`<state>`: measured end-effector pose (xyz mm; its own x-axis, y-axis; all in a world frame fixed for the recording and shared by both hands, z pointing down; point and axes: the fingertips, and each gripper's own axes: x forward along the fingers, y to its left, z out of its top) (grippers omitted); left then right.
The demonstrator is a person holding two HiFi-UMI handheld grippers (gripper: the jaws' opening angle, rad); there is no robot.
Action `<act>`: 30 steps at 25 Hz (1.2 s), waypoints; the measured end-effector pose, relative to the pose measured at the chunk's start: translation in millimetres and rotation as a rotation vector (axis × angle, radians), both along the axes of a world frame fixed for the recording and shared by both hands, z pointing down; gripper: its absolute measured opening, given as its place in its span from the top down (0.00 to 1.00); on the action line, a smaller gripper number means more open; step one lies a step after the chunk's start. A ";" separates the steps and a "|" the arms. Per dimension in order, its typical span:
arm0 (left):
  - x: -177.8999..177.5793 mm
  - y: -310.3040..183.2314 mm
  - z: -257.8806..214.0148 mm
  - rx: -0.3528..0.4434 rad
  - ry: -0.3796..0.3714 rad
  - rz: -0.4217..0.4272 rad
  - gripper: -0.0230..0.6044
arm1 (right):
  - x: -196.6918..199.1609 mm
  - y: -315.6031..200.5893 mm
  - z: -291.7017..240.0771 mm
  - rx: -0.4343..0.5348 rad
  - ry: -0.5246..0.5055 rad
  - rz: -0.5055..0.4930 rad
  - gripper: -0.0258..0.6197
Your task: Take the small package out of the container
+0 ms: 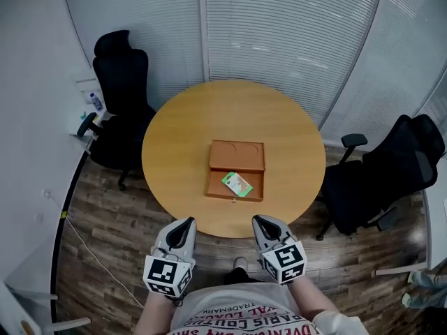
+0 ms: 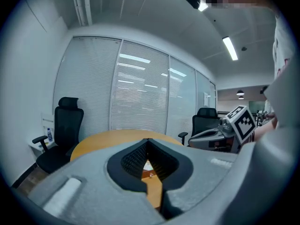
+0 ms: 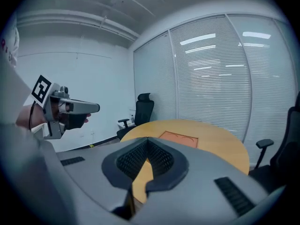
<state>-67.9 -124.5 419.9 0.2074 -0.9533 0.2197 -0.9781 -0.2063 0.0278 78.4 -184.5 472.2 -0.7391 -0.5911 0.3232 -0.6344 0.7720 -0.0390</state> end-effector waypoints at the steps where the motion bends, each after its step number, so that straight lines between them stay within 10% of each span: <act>1: 3.5 -13.0 0.2 -0.002 -0.002 -0.010 0.95 | 0.9 -13.6 0.2 -0.007 -0.001 -0.014 0.95; 26: -55.9 -197.5 66.3 -0.092 0.051 0.068 0.95 | -74.2 -175.7 125.7 -0.247 0.294 -0.099 0.95; 30: -69.2 -214.9 81.8 -0.104 0.094 0.082 0.95 | -85.7 -186.0 163.0 -0.318 0.391 -0.127 0.73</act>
<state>-137.1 -339.5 501.7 0.3077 -0.9055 0.2923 -0.9502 -0.2764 0.1441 -7.3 -370.5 635.2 -0.5865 -0.3325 0.7386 -0.5504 0.8325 -0.0624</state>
